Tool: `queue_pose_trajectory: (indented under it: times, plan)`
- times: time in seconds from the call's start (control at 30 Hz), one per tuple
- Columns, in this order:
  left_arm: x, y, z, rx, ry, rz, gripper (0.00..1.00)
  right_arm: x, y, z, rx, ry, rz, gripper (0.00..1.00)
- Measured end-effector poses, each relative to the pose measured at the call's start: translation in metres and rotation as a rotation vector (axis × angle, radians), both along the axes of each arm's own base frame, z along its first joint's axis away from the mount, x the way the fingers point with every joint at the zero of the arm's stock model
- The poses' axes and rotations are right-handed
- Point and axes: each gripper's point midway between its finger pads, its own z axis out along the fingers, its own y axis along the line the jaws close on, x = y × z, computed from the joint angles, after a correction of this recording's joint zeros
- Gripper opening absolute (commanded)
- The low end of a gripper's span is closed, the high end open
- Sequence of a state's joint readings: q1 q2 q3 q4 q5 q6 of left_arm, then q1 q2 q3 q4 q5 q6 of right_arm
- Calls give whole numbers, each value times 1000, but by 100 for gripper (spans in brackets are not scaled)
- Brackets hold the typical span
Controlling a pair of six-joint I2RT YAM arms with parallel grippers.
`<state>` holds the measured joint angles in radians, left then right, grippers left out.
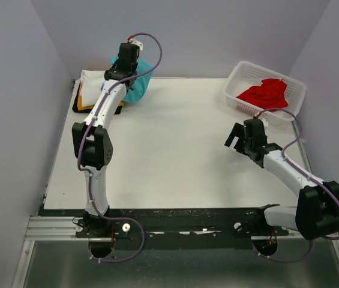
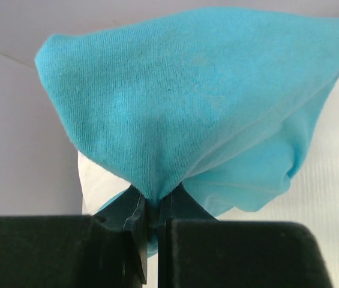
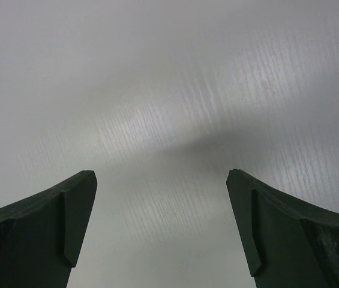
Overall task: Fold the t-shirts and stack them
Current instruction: Put the neatly folded tshirt into the corner of the board with the left arm
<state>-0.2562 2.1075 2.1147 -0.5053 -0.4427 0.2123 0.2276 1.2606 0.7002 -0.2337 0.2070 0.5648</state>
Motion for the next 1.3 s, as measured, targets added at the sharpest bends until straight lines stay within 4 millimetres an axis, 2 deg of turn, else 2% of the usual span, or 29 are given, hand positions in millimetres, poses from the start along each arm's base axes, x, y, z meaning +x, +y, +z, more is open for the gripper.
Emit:
queue_pose_trajectory:
  times: [0.2, 0.37, 0.53, 0.73, 0.83, 0.93, 1.13, 1.23, 1.27, 1.3]
  plan:
    - [1, 37, -8, -79, 27, 57, 0, 0, -2, -1, -11, 0, -10, 100]
    - [2, 58, -2, -132, 23, 68, 0, 2, -4, 0, -18, 3, -16, 100]
    - [5, 70, 2, -154, 17, 67, 0, 3, -4, -2, -25, 11, -19, 100]
    - [15, 74, 3, -192, 3, 45, 0, 0, -9, -8, -49, 38, -34, 100]
    - [27, 82, -6, -226, 2, 46, 0, 1, -13, -7, -66, 40, -43, 100]
    - [34, 95, -25, -254, 23, 64, 0, 3, -15, -6, -78, 40, -51, 100]
    - [39, 130, -61, -318, 69, 128, 0, 3, -17, -13, -96, 72, -58, 100]
    - [37, 146, -69, -359, 75, 163, 0, 2, -18, -19, -104, 92, -59, 100]
    - [37, 150, -70, -371, 75, 170, 11, 2, -18, -20, -106, 98, -59, 100]
    - [37, 154, -71, -383, 74, 177, 38, 2, -18, -20, -107, 100, -60, 100]
